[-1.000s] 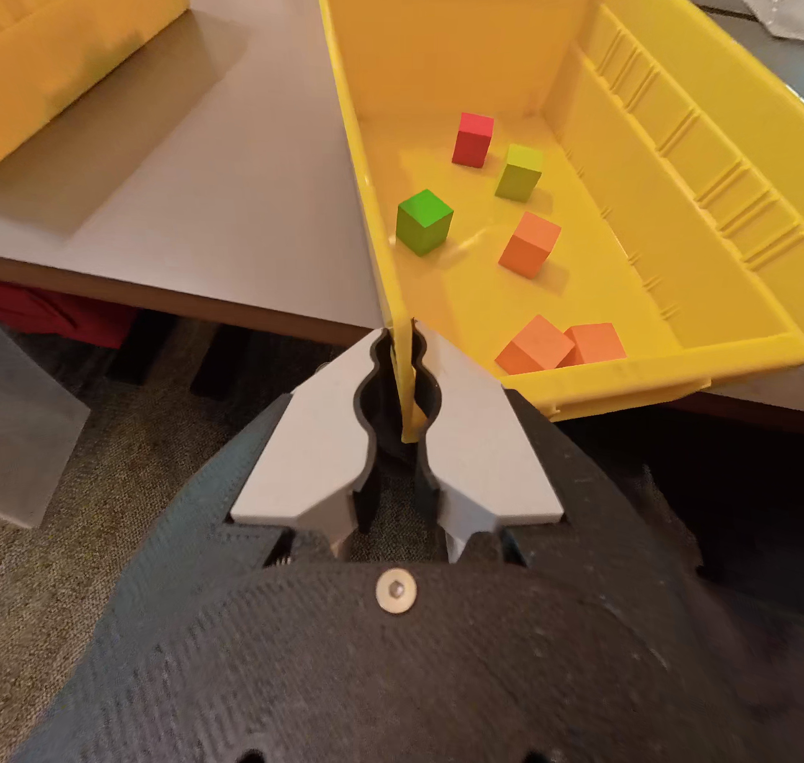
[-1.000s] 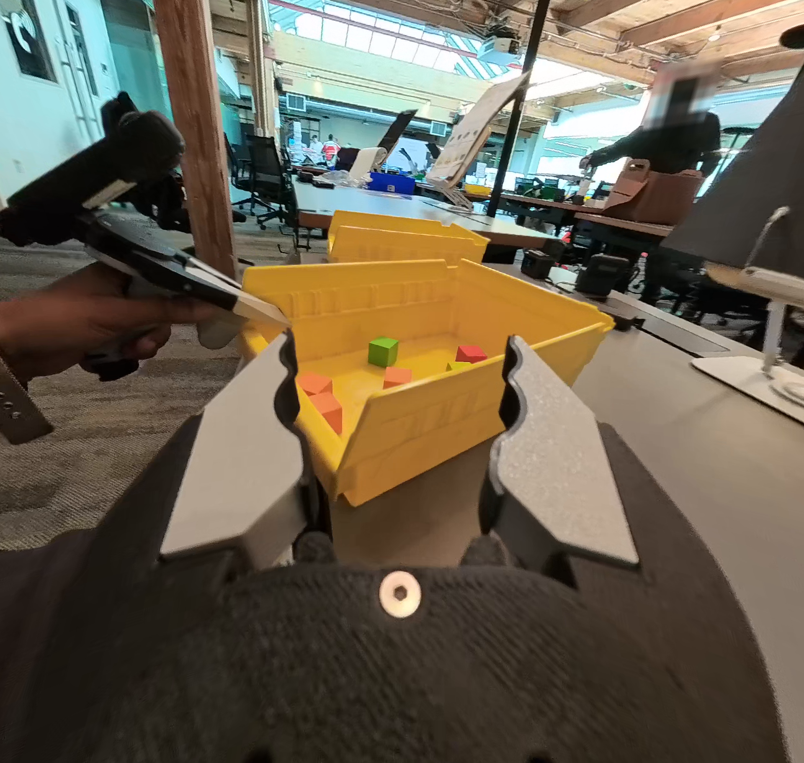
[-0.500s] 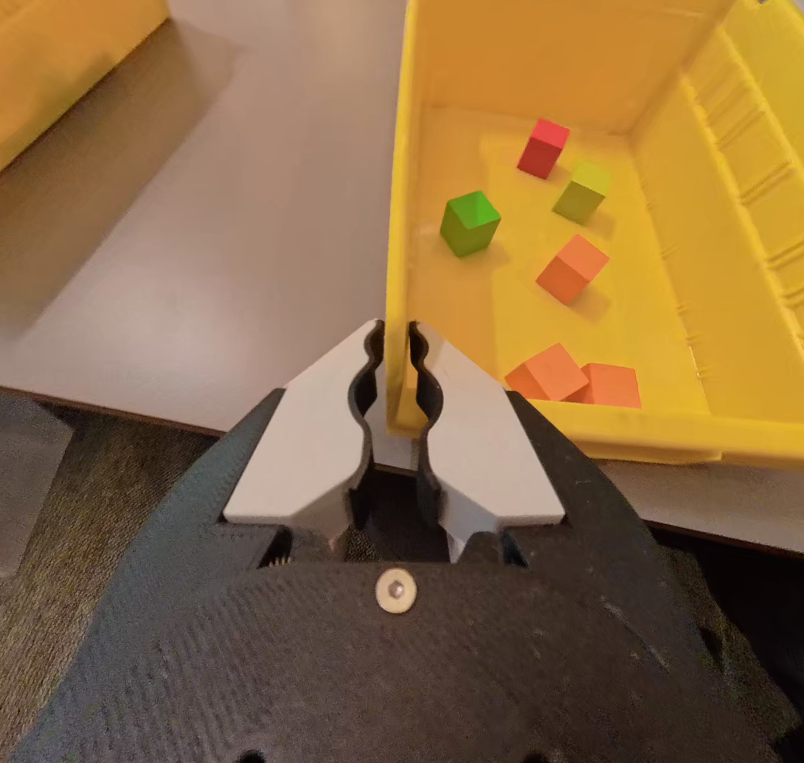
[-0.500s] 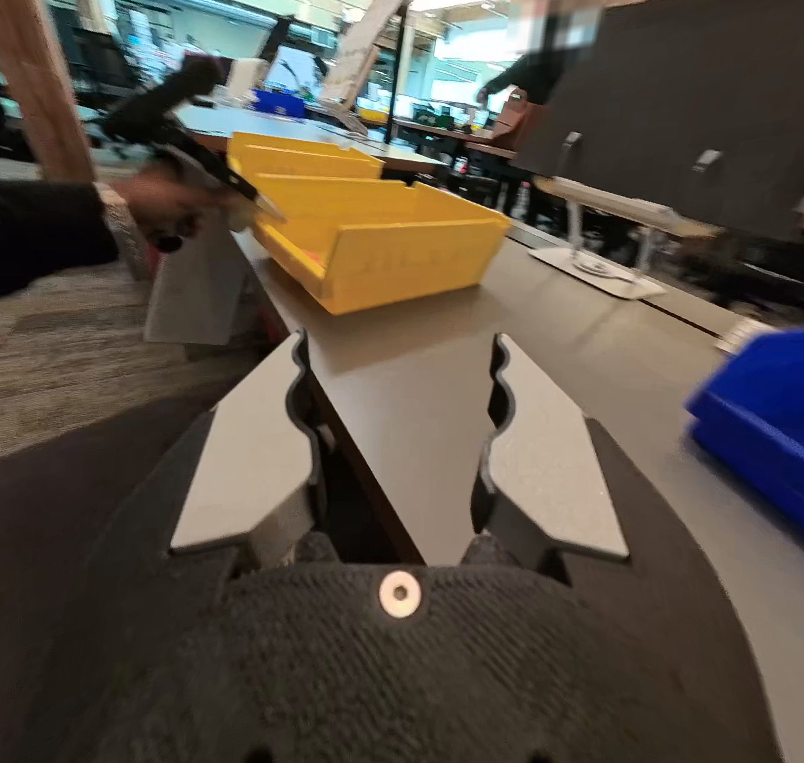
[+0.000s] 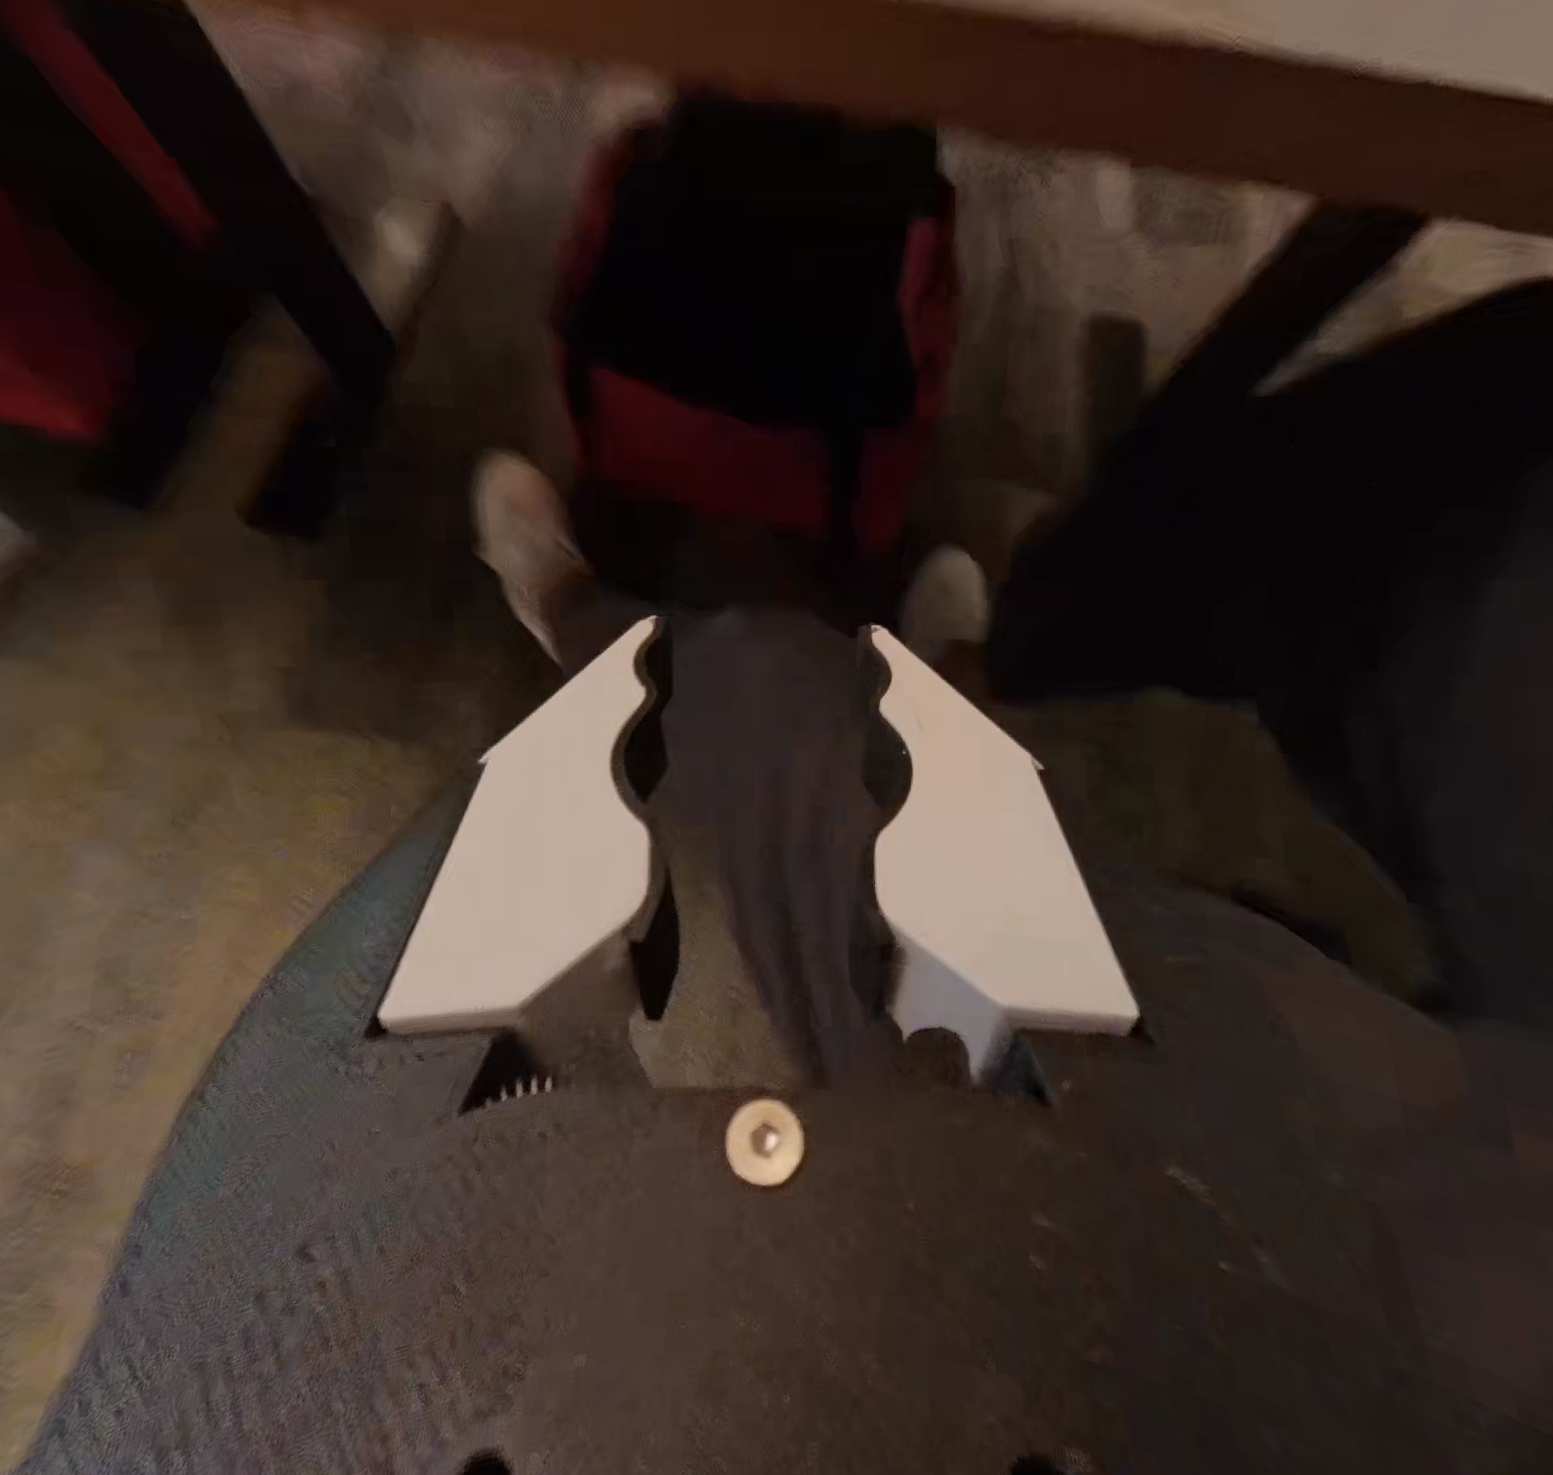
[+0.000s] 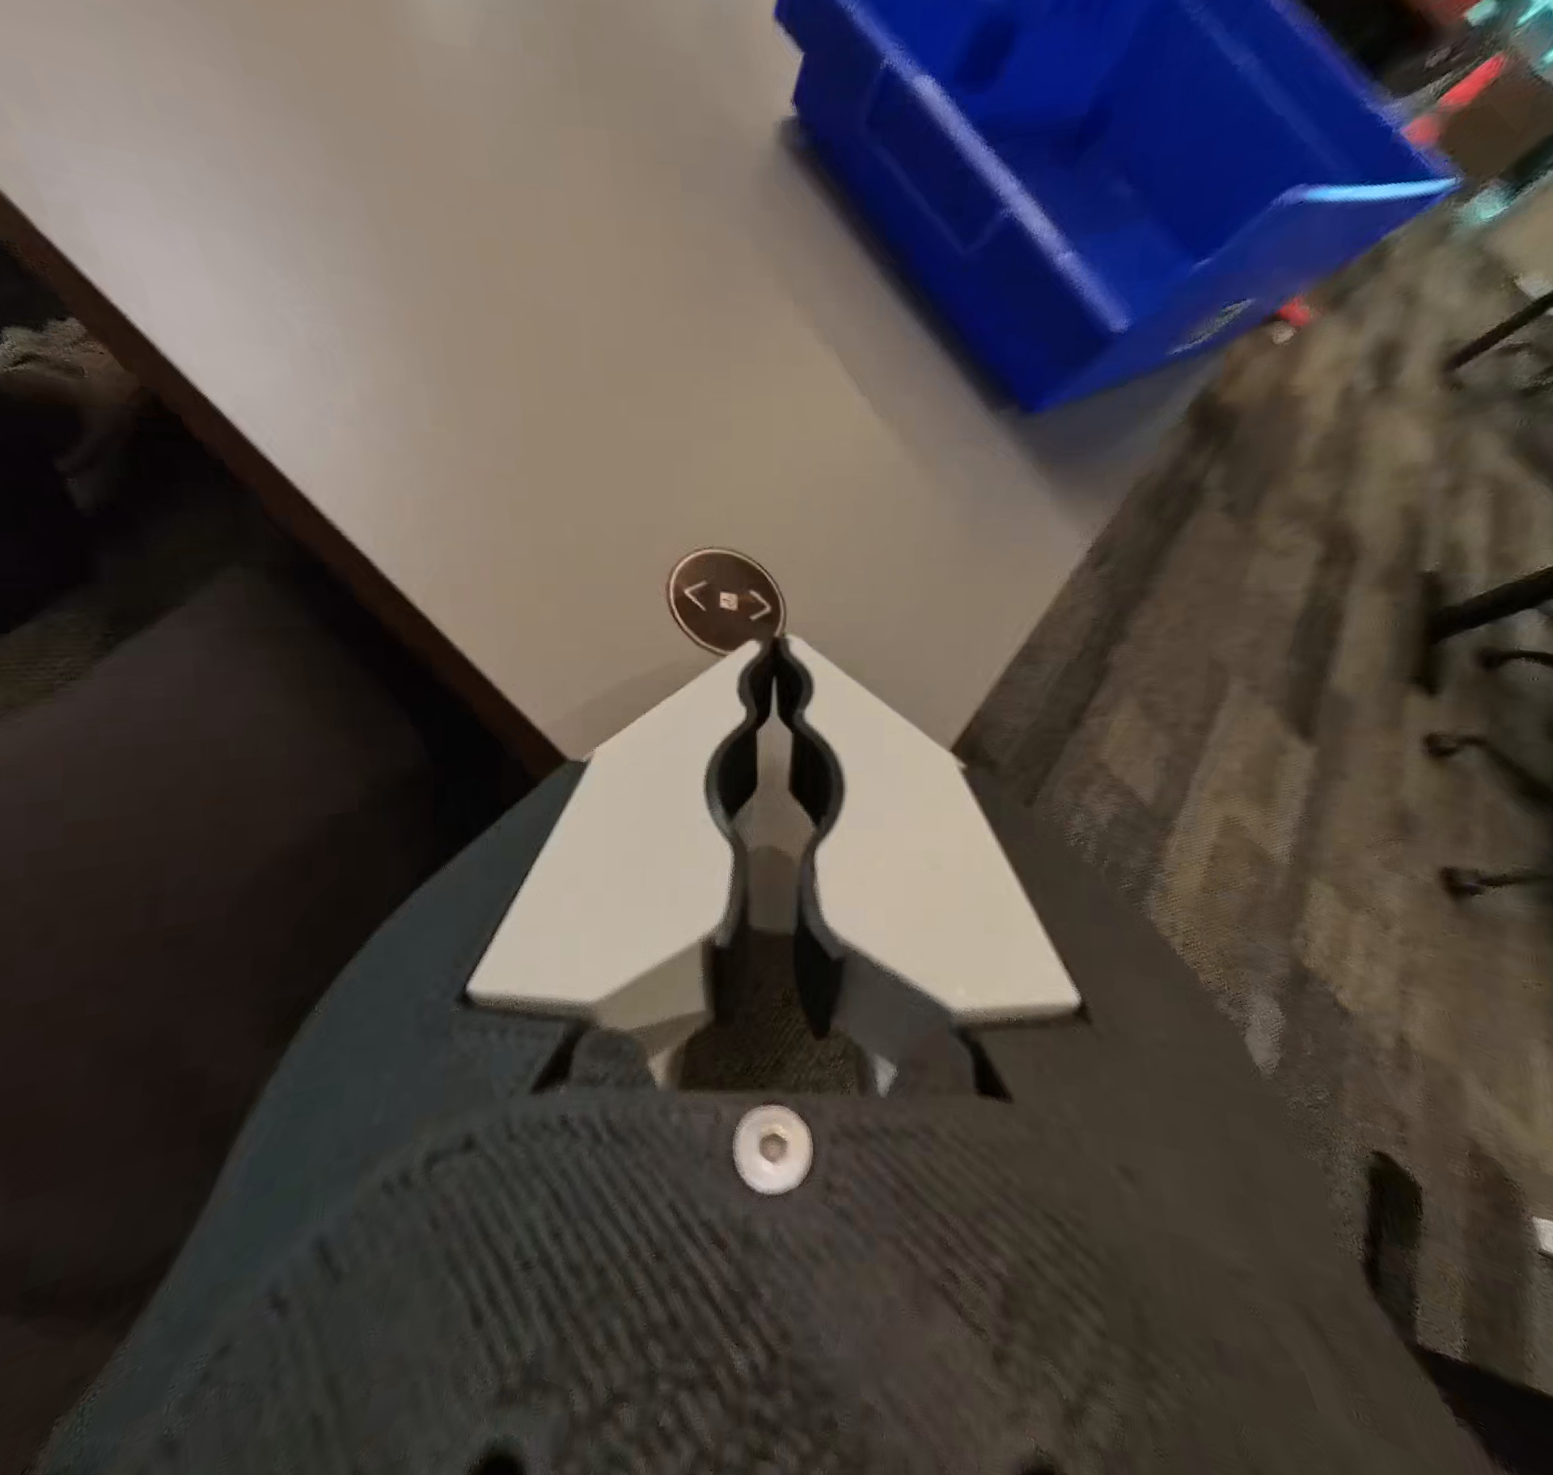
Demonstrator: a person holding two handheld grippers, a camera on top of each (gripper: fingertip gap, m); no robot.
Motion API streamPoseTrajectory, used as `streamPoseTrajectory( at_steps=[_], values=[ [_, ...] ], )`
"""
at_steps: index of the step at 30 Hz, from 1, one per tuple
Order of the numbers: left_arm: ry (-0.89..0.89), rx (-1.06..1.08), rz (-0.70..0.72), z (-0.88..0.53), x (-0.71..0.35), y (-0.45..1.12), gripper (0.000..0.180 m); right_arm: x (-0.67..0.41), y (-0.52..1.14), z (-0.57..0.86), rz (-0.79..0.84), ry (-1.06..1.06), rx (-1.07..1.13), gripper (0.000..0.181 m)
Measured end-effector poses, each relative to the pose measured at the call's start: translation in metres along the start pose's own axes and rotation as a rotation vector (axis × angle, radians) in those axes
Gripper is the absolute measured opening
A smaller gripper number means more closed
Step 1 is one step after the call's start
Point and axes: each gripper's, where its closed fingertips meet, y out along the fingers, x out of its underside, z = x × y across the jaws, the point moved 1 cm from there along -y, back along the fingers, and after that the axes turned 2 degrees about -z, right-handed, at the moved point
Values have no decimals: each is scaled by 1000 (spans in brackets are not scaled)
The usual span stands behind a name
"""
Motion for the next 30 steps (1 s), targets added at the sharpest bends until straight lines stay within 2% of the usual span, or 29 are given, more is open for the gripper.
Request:
streamPoseTrajectory(
  at_steps=[3, 6, 13, 18, 20, 25, 30],
  values=[
    [-166, 87, -31, 23, 37, -15, 42, 8, 27, -2, -118, 25, -116, 0],
    [-239, 89, -28, 29, 54, -29, 42, 4, 36, -2, -171, 50, -214, 0],
    [-237, 81, -11, 41, 57, -40, 42, 1, 42, -3, -253, -65, -293, 0],
    [-223, 107, -3, 56, 51, -40, 43, 0, 42, -5, -310, -321, -209, 0],
    [-220, 99, -5, 59, 51, -44, 43, 1, 42, -5, -313, -291, -218, 0],
    [-289, 84, 20, 59, 63, -69, 43, 4, 43, -5, -240, -42, -265, 0],
    [-324, 92, 13, 56, 75, -81, 43, 4, 37, -15, -232, -94, -251, 0]
  ],
)
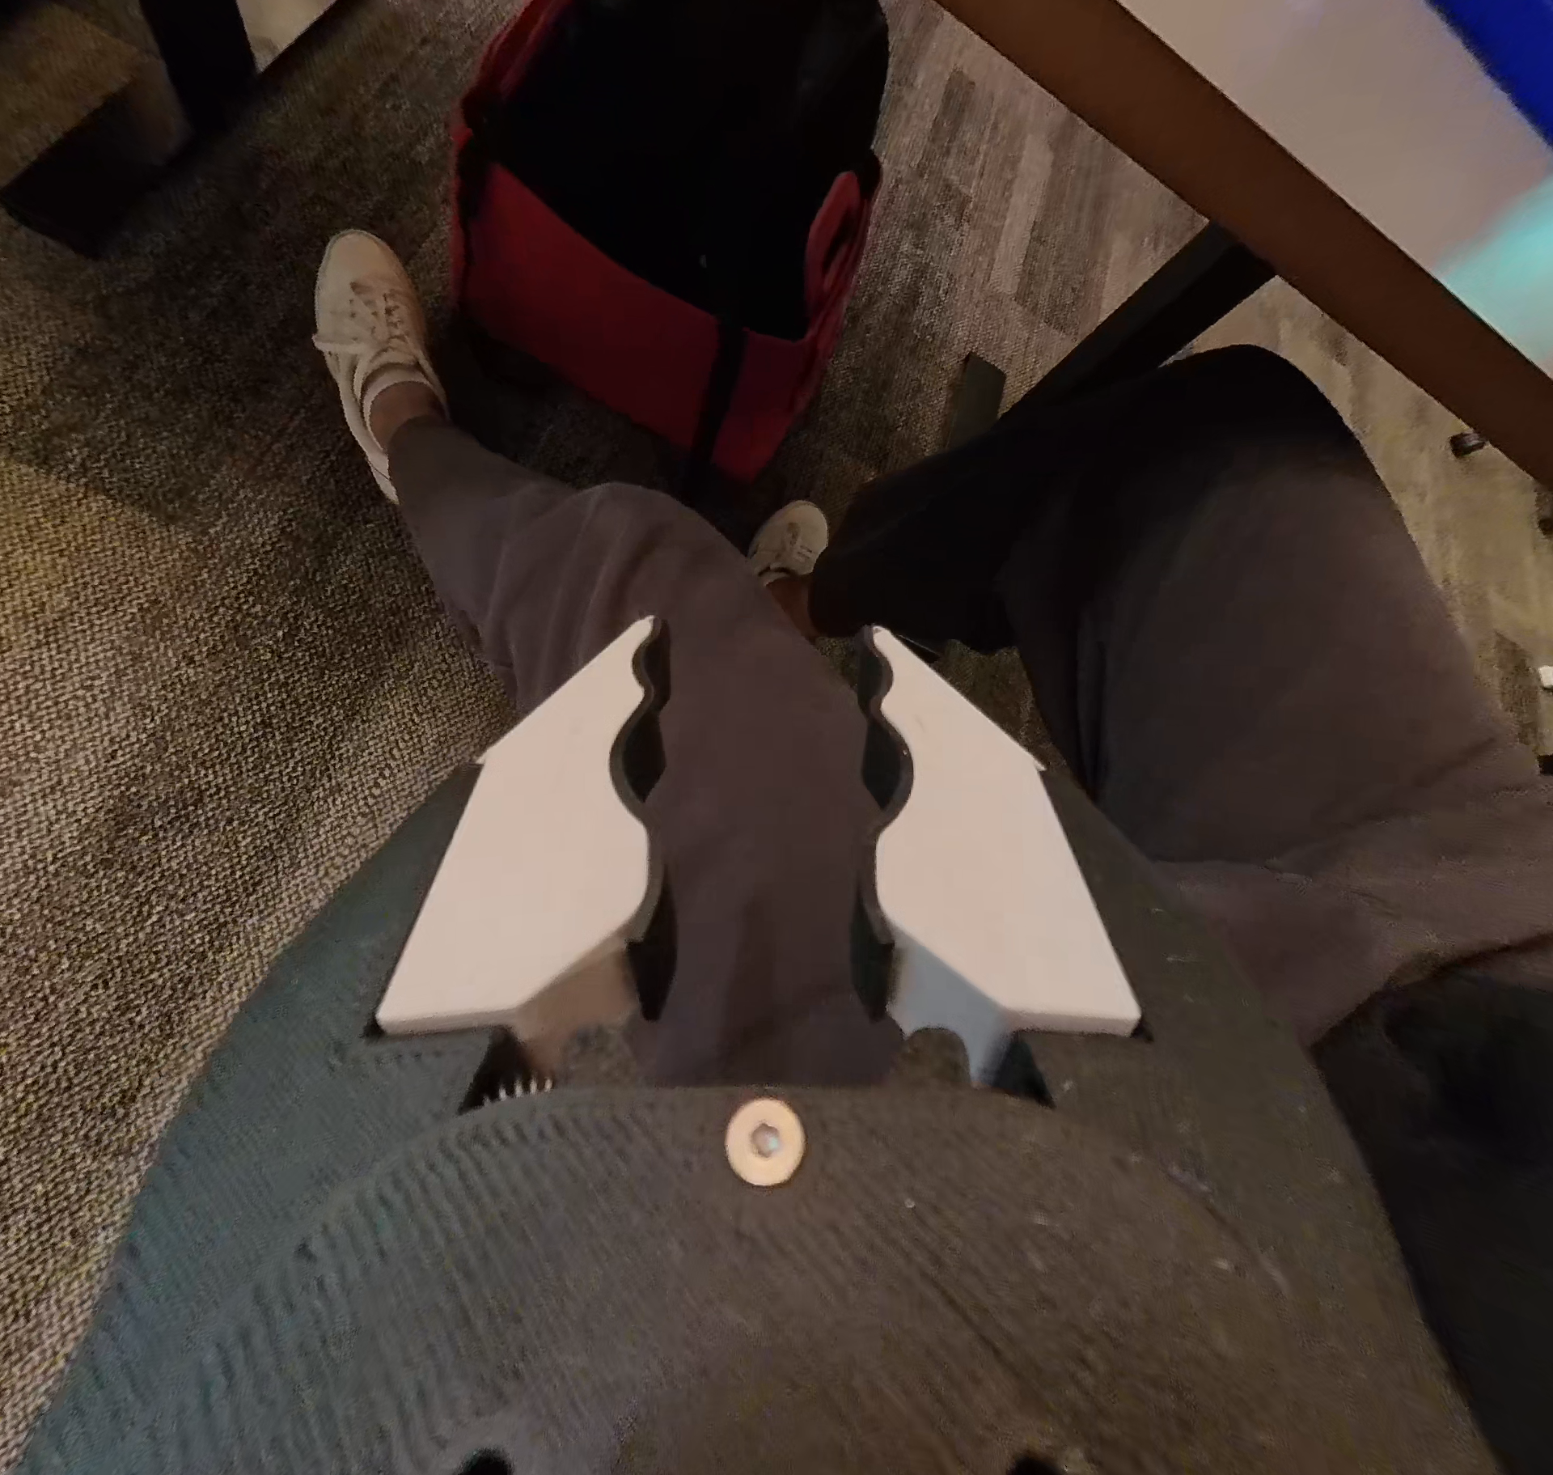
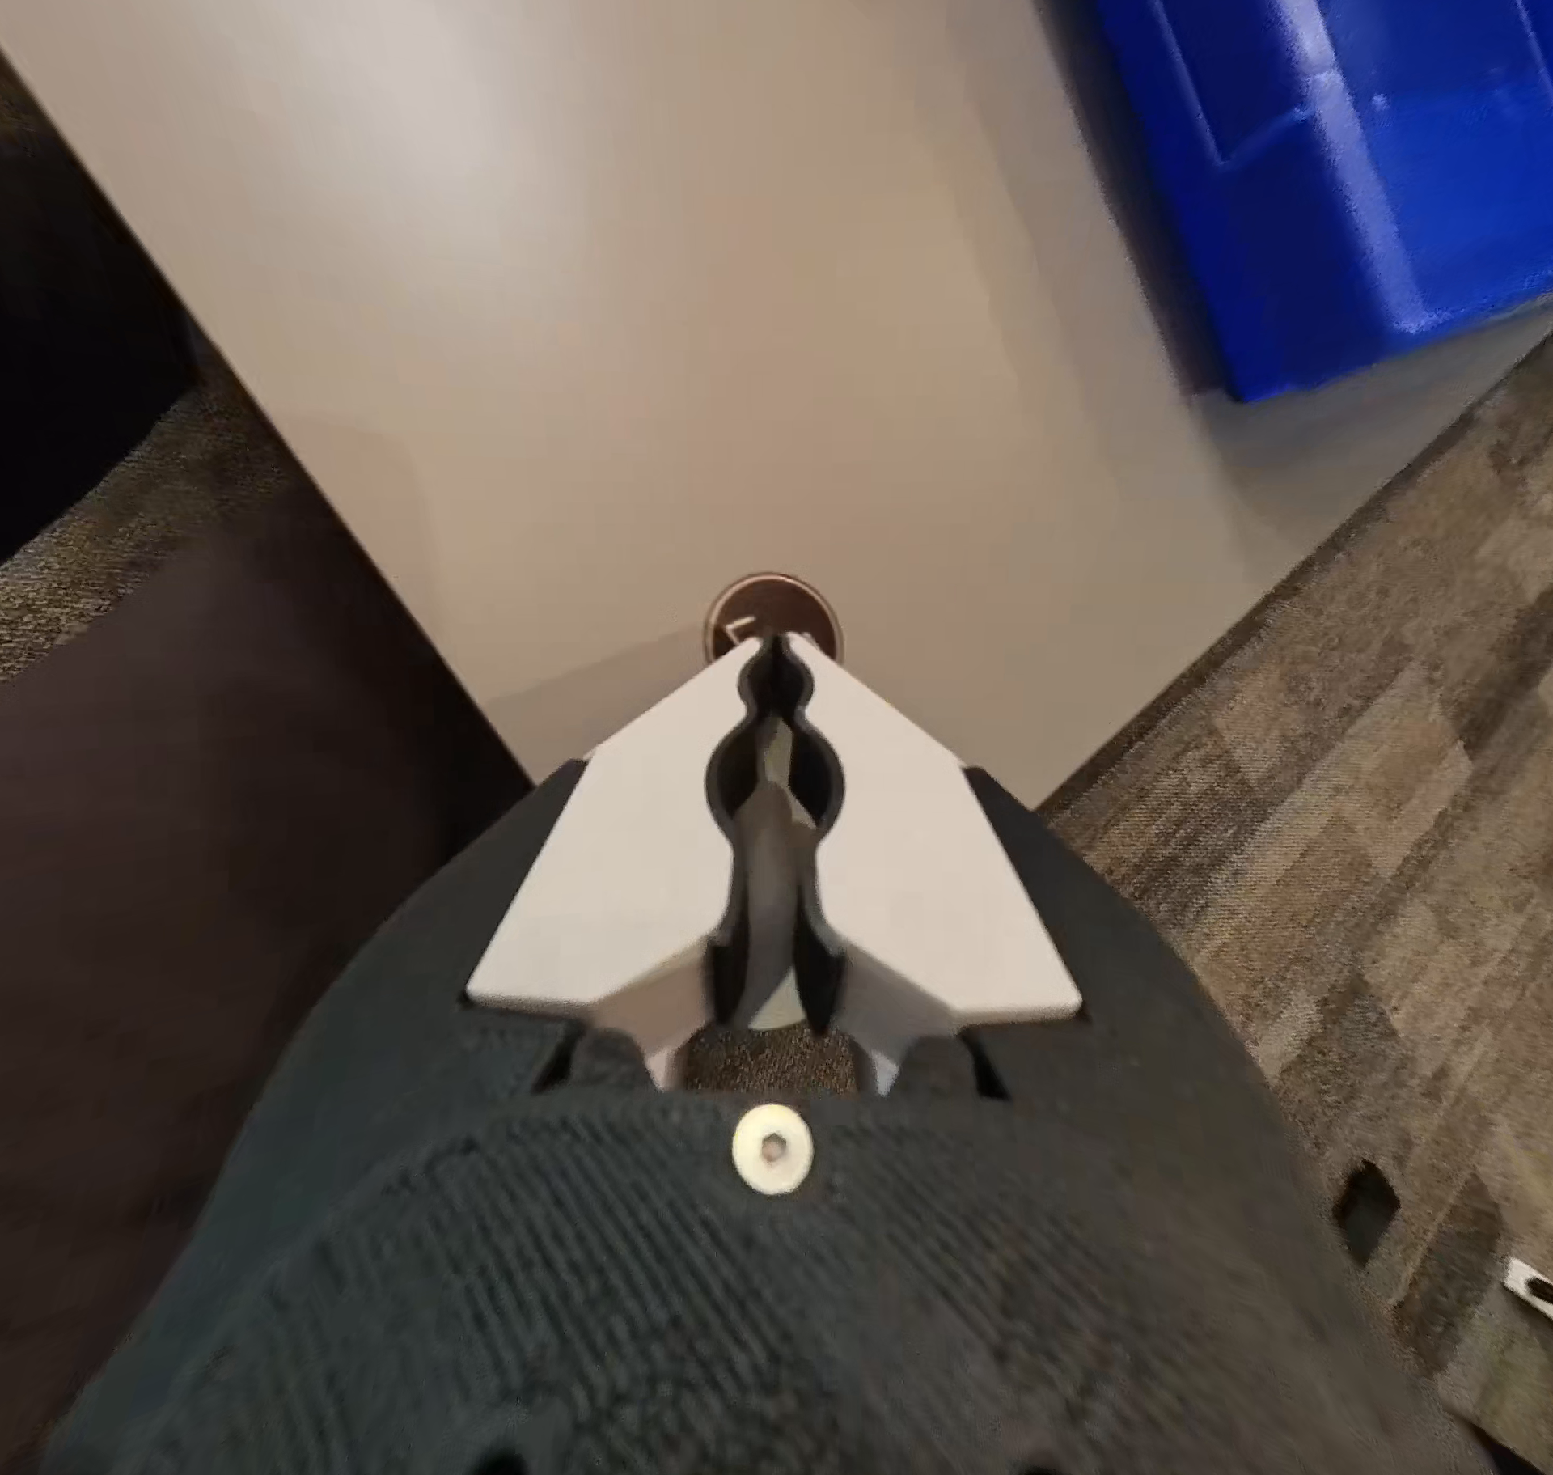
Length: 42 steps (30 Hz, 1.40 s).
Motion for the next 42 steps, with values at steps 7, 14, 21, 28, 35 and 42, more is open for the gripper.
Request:
streamPoseTrajectory(
  at_steps=[7, 14, 21, 28, 35, 42],
  values=[
    [18, 26, 18, 7, -4, 1, 43, -4, 2, -10, -13, -44, -35, 0],
    [44, 51, 32, 14, -6, -1, 43, -4, 1, -10, -35, -37, -28, 0],
    [50, 46, 53, 5, -9, -10, 43, -5, -2, -8, 23, 84, -29, 0],
    [44, 76, 53, 10, -8, -10, 44, -8, -6, -6, -4, 61, 19, 0],
    [51, 76, 53, 12, -8, -11, 44, -13, -12, -4, -16, 43, 24, 0],
    [53, 90, 35, 16, -6, -9, 44, -18, -19, -1, -29, 63, 4, 0]
  ],
)
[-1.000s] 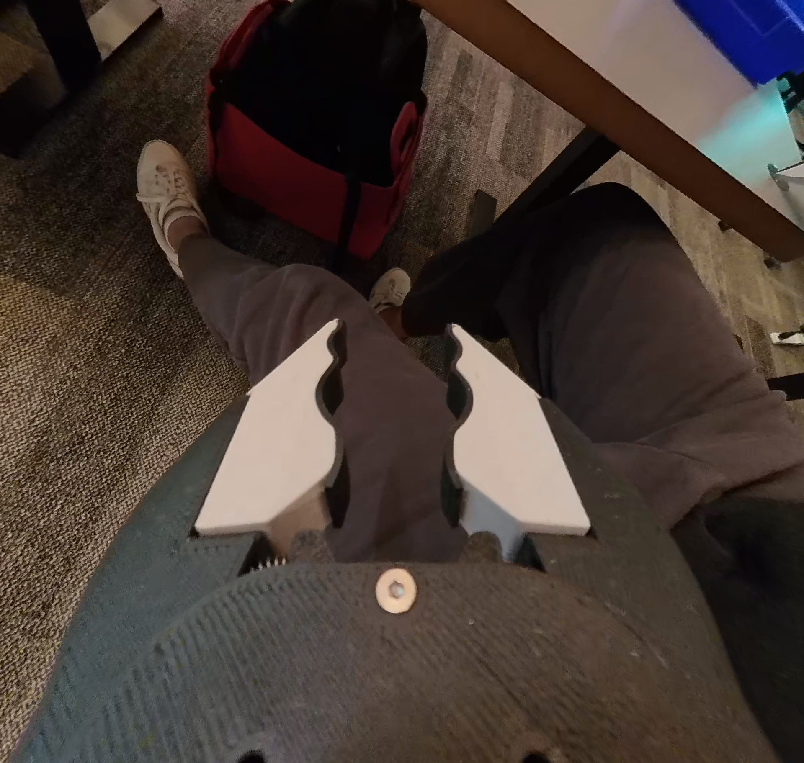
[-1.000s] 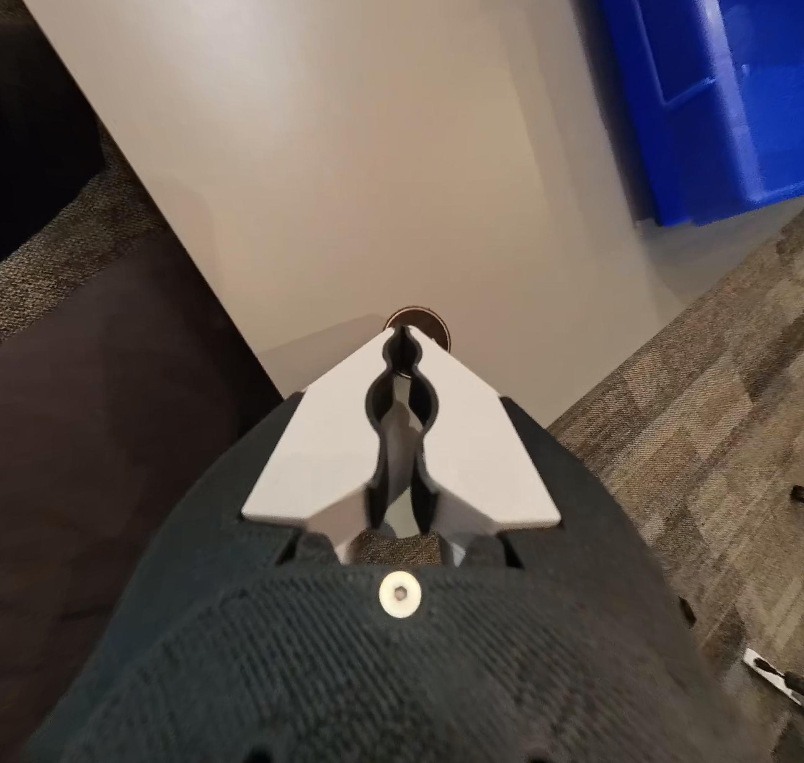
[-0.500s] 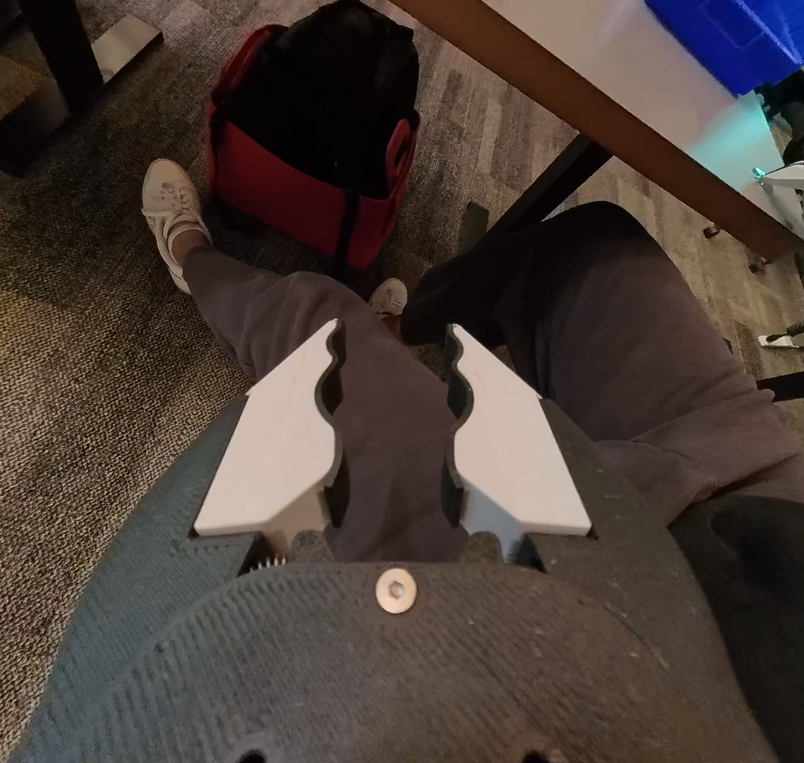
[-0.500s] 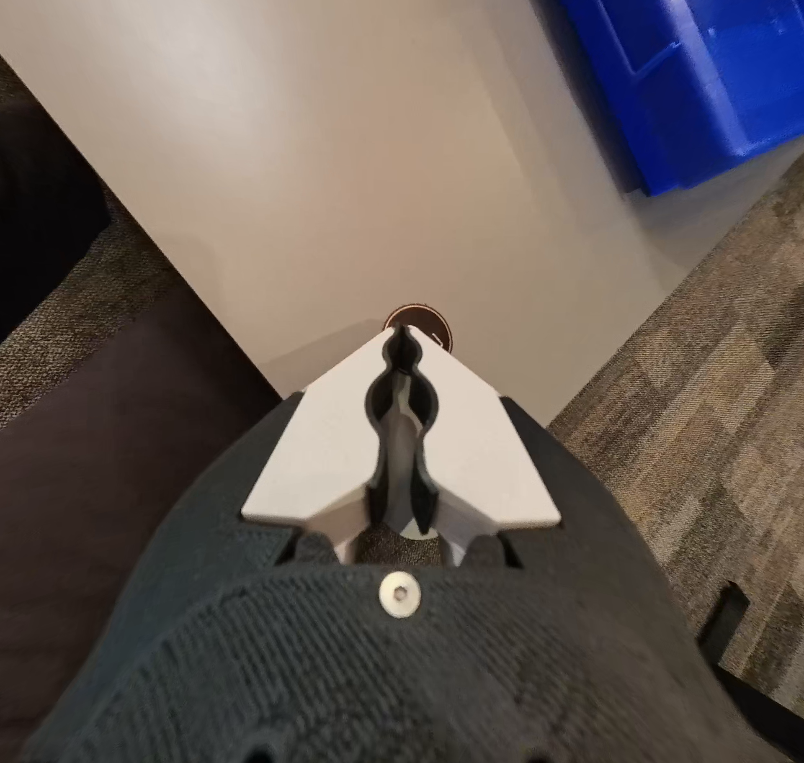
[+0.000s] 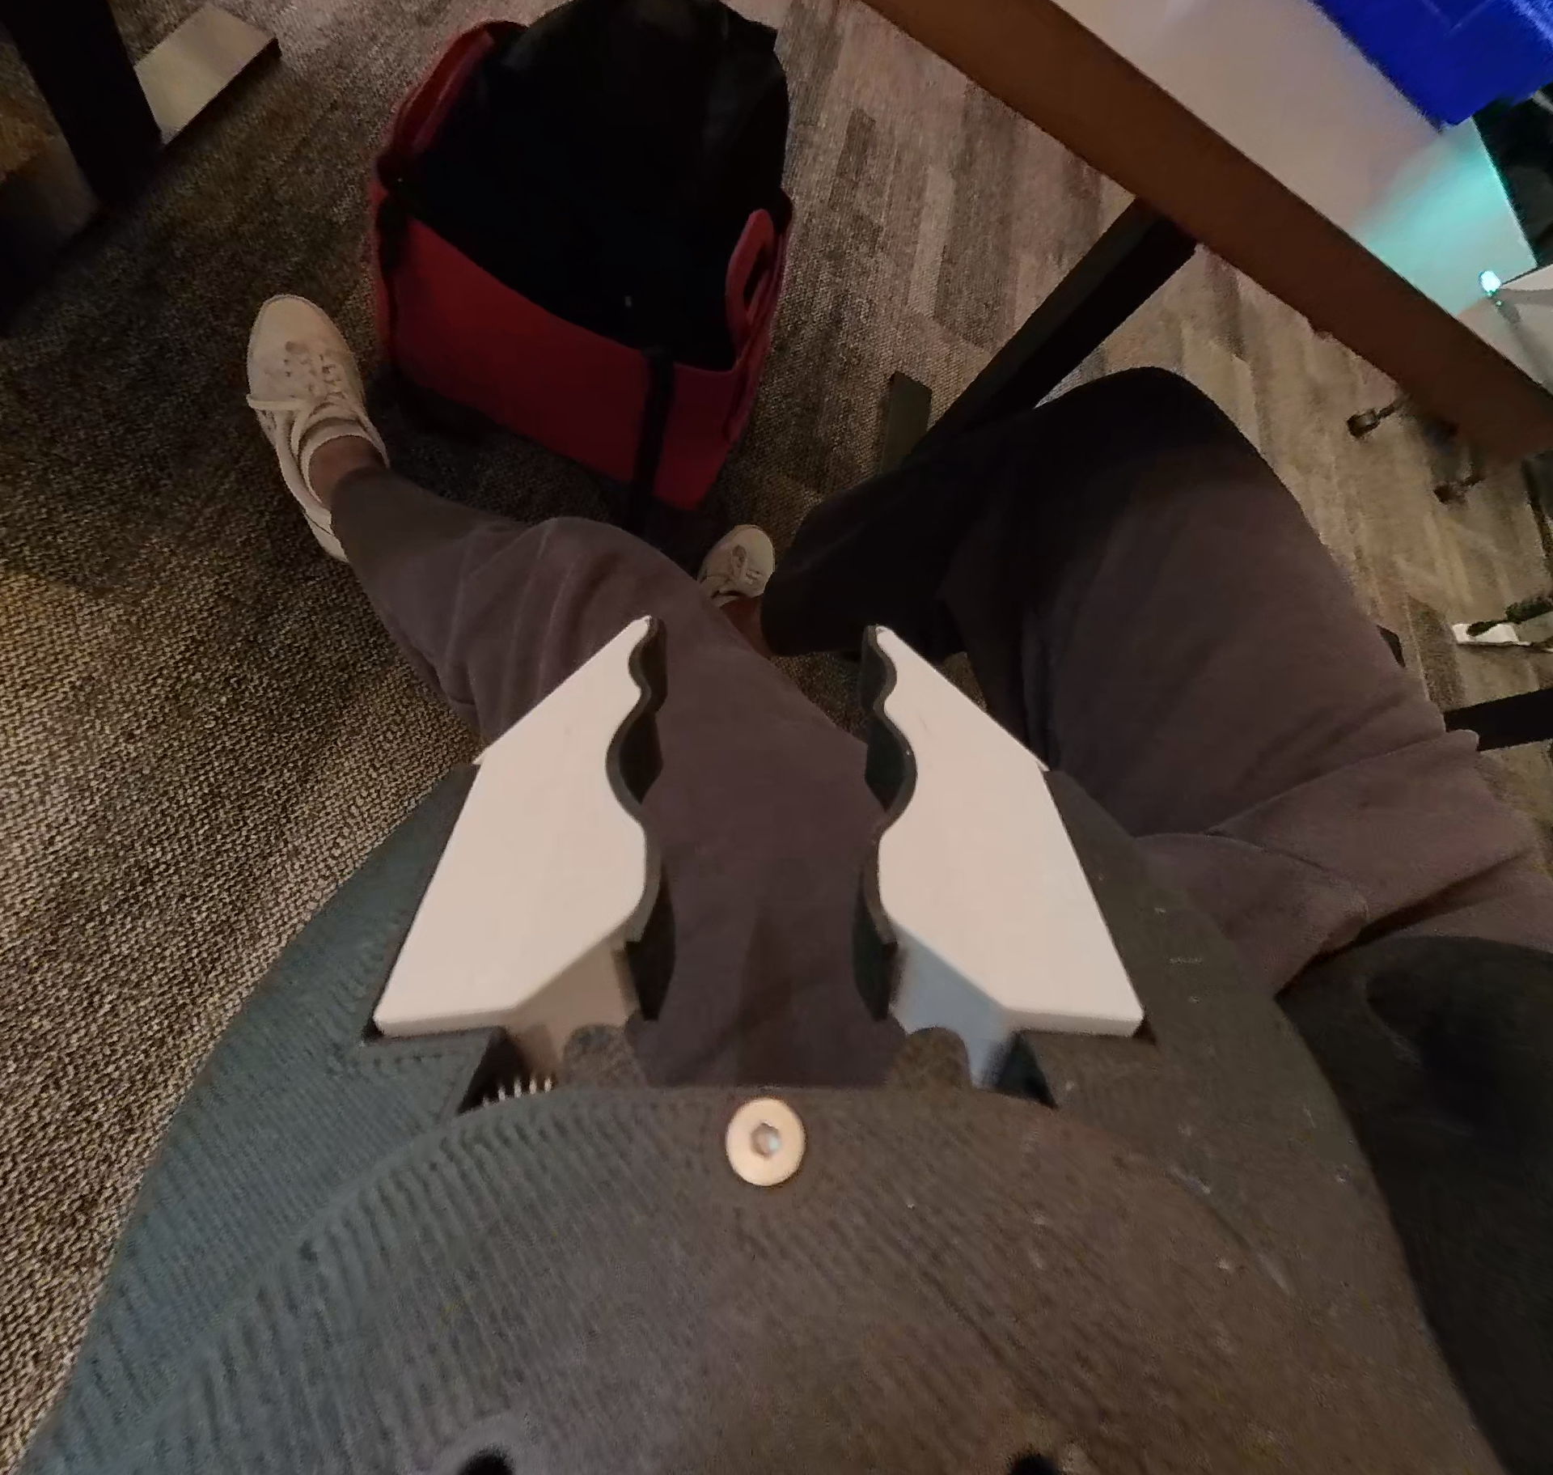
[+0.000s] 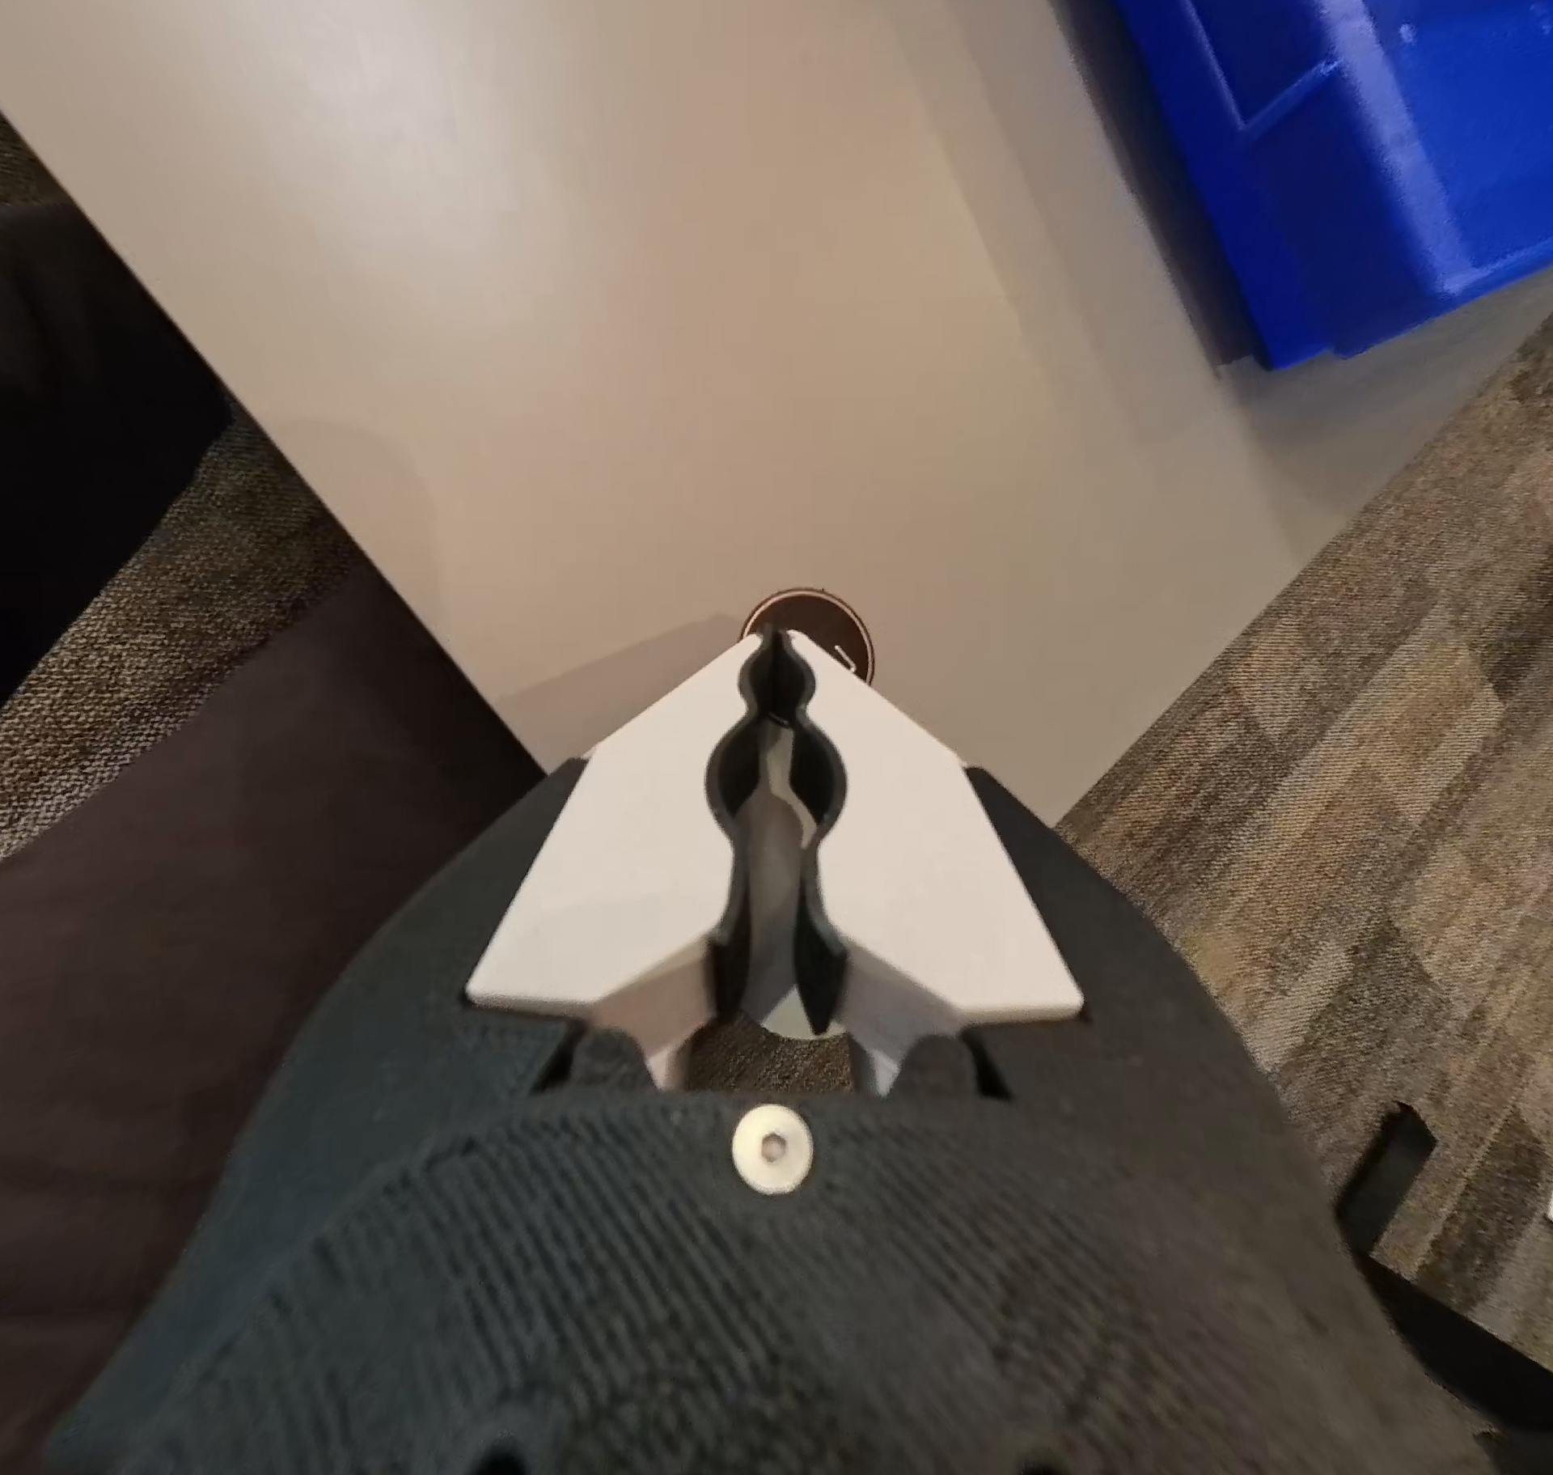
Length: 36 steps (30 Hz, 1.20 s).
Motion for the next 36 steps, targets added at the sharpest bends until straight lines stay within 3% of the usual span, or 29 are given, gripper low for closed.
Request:
streamPoseTrajectory(
  at_steps=[14, 29, 36],
  values=[
    [11, 4, -12, -1, 3, 1, 45, -11, -14, 5, -63, 22, -26, 0],
    [25, 0, -6, -1, 3, -1, 45, -23, -27, 10, -317, -53, -186, 0],
    [28, 5, -8, 1, 4, -1, 45, -28, -33, 13, -330, 26, -312, 0]
  ],
)
